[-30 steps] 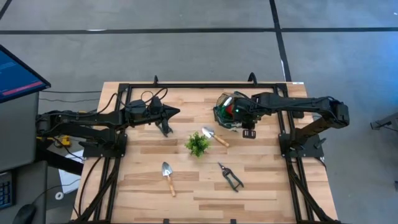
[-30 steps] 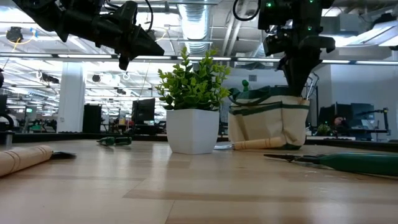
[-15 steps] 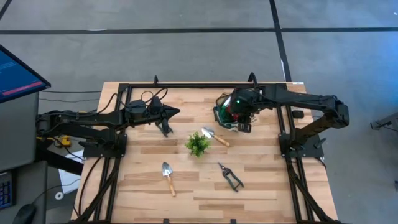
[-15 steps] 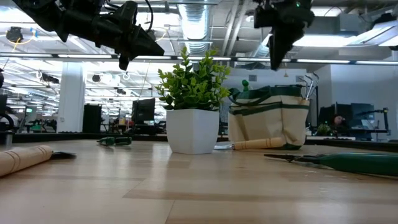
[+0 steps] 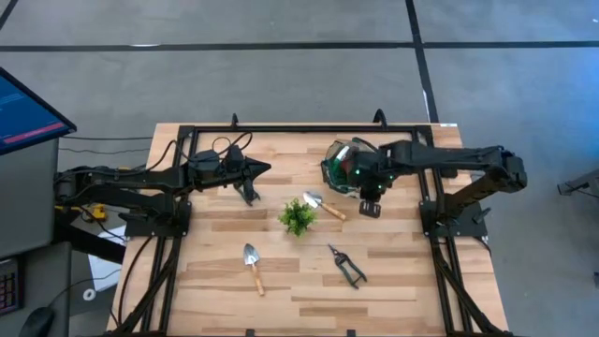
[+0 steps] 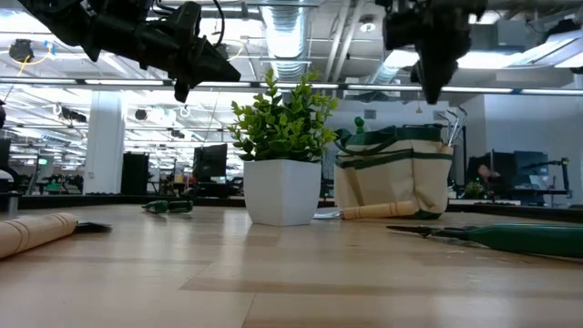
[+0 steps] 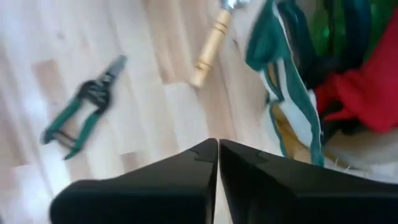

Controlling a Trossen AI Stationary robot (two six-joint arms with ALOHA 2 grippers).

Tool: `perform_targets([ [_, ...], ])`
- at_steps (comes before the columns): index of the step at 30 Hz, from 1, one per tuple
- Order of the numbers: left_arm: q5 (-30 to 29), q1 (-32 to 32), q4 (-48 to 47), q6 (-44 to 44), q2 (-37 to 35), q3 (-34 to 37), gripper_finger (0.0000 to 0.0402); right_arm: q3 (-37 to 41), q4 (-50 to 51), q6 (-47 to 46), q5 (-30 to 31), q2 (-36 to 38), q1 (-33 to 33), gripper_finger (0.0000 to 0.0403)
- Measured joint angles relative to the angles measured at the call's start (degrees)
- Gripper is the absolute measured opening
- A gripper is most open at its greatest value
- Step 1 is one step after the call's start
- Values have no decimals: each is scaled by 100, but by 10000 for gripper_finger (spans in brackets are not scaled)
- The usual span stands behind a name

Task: Pick & Place Garden tools in Gardening bag
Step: Move the brown gardening bag to the top right of the table

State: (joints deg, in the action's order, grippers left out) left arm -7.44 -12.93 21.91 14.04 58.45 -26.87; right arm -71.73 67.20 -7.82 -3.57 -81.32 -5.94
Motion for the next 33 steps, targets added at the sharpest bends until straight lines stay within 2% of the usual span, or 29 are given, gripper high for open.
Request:
perform_targets([
  [6,-1,0,2,-8,0,0,2,501,-257,-735,643,2,309,1],
  [10,-1,0,2,-8,1,0,2,938,-1115,-1109,757,0,476,1],
  [16,-1,0,2,-8,1,0,2,1534,-2024,-1510,1593,0,597,0],
  [25,-1,0,3,-8,0,0,2,2004,-2081,-1757,2160,2,332,0],
  [33,-1,0,2,-7,1,0,2,2058,-2071,-1470,2491,2,-22,0],
])
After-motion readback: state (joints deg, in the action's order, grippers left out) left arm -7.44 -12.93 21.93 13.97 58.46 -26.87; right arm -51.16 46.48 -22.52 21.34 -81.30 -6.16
